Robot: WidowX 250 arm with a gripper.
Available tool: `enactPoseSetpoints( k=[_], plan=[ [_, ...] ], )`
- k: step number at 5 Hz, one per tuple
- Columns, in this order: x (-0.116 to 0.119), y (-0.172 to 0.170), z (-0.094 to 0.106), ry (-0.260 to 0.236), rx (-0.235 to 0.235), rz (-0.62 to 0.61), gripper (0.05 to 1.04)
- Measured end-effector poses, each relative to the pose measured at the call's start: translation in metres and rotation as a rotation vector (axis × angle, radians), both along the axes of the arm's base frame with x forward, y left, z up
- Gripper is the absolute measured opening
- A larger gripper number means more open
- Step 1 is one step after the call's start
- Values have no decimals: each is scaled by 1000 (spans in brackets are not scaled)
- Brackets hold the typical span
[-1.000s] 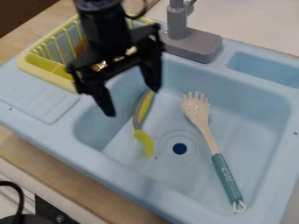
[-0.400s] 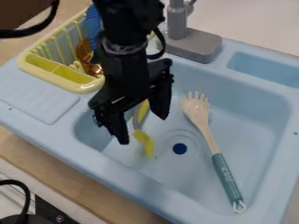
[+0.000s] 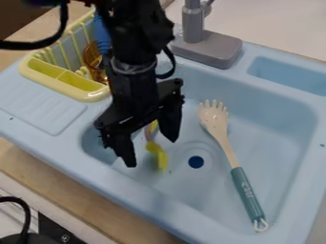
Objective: Take bottle brush and put beside the blue spoon
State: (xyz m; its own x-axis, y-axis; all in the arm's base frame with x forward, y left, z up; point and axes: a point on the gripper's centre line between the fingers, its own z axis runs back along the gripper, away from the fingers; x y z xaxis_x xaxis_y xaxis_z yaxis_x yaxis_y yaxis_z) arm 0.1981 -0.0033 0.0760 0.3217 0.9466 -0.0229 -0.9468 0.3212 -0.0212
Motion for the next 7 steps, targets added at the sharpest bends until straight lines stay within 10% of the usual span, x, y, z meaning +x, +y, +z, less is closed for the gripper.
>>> enactPoseSetpoints(
  k=[3,5,7],
  plan=[
    [-2,1,-25,28,43,31,878],
    [-2,6,-24,46,45,28,316],
    [-4,12,-7,64,106,4,109]
  ],
)
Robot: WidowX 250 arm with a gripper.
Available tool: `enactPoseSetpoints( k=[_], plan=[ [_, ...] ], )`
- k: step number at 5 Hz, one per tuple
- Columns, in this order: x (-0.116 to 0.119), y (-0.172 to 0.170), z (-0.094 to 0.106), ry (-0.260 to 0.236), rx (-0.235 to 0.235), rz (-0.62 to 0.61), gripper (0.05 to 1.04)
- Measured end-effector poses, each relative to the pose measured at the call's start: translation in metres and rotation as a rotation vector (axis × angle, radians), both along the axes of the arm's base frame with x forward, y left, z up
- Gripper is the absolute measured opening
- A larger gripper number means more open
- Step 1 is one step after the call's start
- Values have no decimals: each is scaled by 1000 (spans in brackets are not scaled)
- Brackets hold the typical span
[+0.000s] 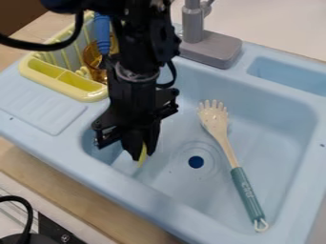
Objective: Take bottle brush and put beside the blue spoon
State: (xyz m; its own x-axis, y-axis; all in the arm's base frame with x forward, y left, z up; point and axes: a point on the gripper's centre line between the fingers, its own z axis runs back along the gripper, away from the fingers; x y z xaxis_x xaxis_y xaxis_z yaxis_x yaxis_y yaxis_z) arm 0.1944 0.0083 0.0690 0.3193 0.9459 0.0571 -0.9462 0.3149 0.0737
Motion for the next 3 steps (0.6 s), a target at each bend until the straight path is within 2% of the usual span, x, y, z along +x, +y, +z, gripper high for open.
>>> enactPoseSetpoints(
  k=[1,3],
  plan=[
    [0,3,9,13,15,-1,109],
    [1,2,33,-39,-29,-14,109]
  ],
)
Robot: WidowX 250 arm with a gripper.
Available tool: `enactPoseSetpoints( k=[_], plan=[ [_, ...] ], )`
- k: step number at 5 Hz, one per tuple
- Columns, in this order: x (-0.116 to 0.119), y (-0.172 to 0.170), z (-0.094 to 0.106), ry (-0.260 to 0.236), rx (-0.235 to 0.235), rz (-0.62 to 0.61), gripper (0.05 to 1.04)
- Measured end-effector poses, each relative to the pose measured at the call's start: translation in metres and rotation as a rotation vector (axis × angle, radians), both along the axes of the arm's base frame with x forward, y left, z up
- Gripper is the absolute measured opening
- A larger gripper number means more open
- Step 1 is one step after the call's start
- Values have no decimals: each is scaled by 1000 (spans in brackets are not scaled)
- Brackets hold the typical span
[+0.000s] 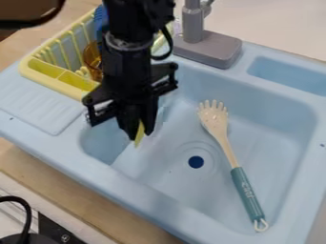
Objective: Take bottle brush and put beside the blue spoon
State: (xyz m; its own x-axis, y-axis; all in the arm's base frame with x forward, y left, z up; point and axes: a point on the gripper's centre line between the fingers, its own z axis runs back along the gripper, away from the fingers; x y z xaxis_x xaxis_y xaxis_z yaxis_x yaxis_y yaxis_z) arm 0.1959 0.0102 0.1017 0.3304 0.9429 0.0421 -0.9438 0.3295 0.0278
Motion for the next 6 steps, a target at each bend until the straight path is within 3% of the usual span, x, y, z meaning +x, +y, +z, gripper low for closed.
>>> enactPoseSetpoints(
  k=[1,3,5,6],
  plan=[
    [-1,-2,18,-41,-28,1,109],
    [-7,13,39,-108,-27,37,109],
    [-17,49,43,-137,-1,174,109],
    [-18,66,32,-104,-18,244,109]
  ],
)
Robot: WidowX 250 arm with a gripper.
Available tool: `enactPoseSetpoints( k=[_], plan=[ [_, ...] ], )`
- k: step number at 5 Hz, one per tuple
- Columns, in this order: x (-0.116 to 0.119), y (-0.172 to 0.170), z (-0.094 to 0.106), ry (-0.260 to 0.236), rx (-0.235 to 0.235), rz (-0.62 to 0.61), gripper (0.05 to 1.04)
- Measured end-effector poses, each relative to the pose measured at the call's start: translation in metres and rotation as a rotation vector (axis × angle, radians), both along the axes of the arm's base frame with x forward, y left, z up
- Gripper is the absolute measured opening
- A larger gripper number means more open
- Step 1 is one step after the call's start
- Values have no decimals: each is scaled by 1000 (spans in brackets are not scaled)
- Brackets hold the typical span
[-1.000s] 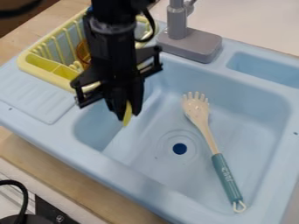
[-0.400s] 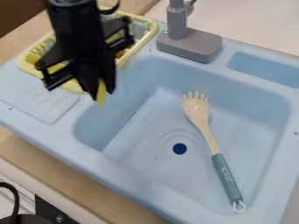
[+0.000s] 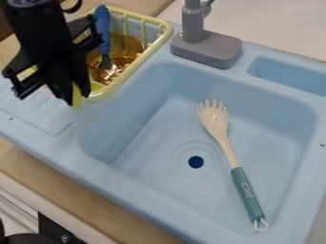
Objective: Take bottle brush and put beside the blue spoon
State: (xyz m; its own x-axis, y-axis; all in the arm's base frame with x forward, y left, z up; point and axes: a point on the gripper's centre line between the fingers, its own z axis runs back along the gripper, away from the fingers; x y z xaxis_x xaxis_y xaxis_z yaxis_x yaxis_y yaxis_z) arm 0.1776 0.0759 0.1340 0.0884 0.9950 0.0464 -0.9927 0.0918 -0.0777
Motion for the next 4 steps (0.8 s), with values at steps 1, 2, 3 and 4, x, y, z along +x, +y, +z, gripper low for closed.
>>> enactPoseSetpoints(
  k=[1,2,3,4],
  plan=[
    [7,10,-9,5,7,103,109],
    [12,15,-15,-3,8,242,109],
    [17,19,-15,-5,-14,392,109],
    [15,25,-15,-11,-19,526,109]
  ],
)
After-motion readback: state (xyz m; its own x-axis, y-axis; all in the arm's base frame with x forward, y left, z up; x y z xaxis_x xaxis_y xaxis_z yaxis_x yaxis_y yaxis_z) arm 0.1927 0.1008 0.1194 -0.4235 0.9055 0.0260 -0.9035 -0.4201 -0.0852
